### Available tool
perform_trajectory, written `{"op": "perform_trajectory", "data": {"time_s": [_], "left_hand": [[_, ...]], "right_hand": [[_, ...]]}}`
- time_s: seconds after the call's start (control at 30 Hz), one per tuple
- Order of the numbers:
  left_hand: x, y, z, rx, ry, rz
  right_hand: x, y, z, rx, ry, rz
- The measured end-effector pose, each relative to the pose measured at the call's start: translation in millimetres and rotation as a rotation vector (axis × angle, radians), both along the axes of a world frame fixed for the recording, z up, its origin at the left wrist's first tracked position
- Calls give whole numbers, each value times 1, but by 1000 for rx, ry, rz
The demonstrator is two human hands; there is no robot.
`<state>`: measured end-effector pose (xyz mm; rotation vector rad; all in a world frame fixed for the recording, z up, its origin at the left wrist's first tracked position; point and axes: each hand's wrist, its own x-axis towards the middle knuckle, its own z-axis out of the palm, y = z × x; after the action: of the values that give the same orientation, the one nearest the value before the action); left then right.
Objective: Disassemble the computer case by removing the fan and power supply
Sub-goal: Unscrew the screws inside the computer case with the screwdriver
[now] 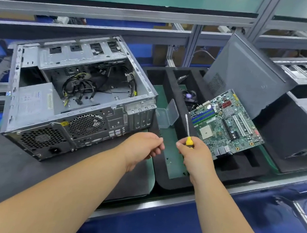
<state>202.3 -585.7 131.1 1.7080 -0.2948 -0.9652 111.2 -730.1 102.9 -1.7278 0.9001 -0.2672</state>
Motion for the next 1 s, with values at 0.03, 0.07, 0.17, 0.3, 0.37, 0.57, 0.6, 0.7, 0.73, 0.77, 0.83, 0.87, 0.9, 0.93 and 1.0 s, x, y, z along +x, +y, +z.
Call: {"op": "perform_trajectory", "data": {"time_s": [0.03,0.07,0.17,0.3,0.37,0.57,0.6,0.7,0.73,0.77,0.83,0.87,0.9,0.93,1.0], "left_hand": [[1,0,-1,8,-6,-1],[3,-1,-2,16,-15,-1],[5,0,-4,39,-76,-4],[15,12,13,42,-253,-69],[25,26,30,30,-370,-69],[54,76,77,-34,-664,35],[57,84,81,-23,-702,56],[69,109,82,23,-790,124],[74,116,80,49,-836,140],[79,123,78,85,-889,147],[92,135,74,219,-1012,94],[99,140,71,317,-1069,30],[105,145,67,418,-1109,-52],[111,149,62,514,-1126,-133],[116,153,53,661,-1116,-234]], "right_hand": [[0,-4,-5,-8,28,-2],[0,-8,-9,-10,53,-1],[1,-11,-15,-13,98,-10],[5,2,-10,74,32,-21],[9,12,-2,88,24,24],[22,53,25,139,-3,183],[25,60,27,137,2,207],[33,81,31,139,17,282],[35,88,32,148,21,299],[37,94,31,156,27,311],[39,107,29,160,49,326],[39,114,29,158,63,333],[39,121,28,153,76,339],[38,128,28,147,86,343],[37,141,26,140,108,336]]}}
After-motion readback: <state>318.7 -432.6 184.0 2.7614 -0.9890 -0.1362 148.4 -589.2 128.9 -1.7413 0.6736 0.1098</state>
